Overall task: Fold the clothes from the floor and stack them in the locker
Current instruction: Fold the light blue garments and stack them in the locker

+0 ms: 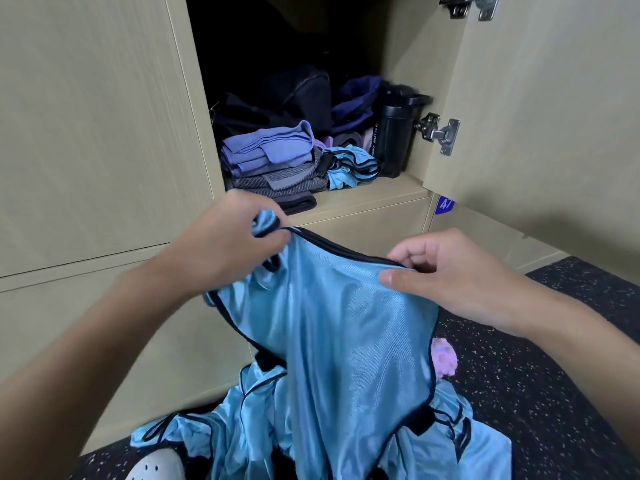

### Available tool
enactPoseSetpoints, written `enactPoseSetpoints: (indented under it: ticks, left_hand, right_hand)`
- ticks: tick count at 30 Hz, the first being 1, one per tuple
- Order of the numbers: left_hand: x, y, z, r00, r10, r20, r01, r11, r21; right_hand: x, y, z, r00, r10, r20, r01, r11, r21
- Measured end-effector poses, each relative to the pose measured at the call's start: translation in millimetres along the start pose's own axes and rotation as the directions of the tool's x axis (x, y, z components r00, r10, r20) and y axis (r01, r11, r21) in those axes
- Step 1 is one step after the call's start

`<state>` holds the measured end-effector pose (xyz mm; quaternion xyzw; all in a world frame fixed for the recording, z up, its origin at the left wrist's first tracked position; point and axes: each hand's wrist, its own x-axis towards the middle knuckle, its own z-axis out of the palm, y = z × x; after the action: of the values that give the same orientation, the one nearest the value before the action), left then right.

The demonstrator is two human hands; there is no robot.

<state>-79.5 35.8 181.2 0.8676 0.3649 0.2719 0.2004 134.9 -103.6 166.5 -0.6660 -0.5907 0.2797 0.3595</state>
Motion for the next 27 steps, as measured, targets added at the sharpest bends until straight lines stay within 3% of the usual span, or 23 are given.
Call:
enactPoseSetpoints:
  ticks: [2,4,7,11,15,19,23,27]
  left_hand:
    - [-1,-3,-2,0.999,-0.037,-0.014,0.038,0.997,0.067]
    - [-6,5,4,1.000,0.011,0.010,-0.011,0.998,0.059]
    - [-12,19,21,0.980,0.151,0.132,-0.135,0.983,-0.122]
    - [-14,28,37,0.944,0.203,0.261,-0.127,0.952,-0.279]
    - [-10,22,31,0.966,0.150,0.212,-0.096,0.965,-0.246]
    - [-5,15,16,0.994,0.073,0.085,-0.066,0.994,-0.083]
    - [-1,8,7,0.998,0.043,0.055,-0.047,0.996,0.077]
    - [-7,20,15,0.988,0.075,0.133,-0.058,0.990,-0.129]
  right_hand:
    - [-1,-1,-2,0.999,-0.010,-0.040,0.010,1.000,0.002]
    - [-1,-3,-2,0.998,-0.033,-0.062,0.033,0.999,0.004]
    - [-1,-8,4,0.996,-0.080,-0.047,0.079,0.997,-0.022]
    - [0,-10,6,0.994,-0.110,-0.022,0.110,0.994,-0.016]
    - [-2,-8,-1,0.996,-0.081,-0.022,0.082,0.996,0.020]
    - [-2,-5,-11,0.997,-0.036,-0.073,0.040,0.998,0.054]
    - [-4,-7,-16,0.997,-0.005,-0.073,0.010,0.997,0.072]
    - [-6,-14,-13,0.998,-0.040,-0.039,0.044,0.995,0.091]
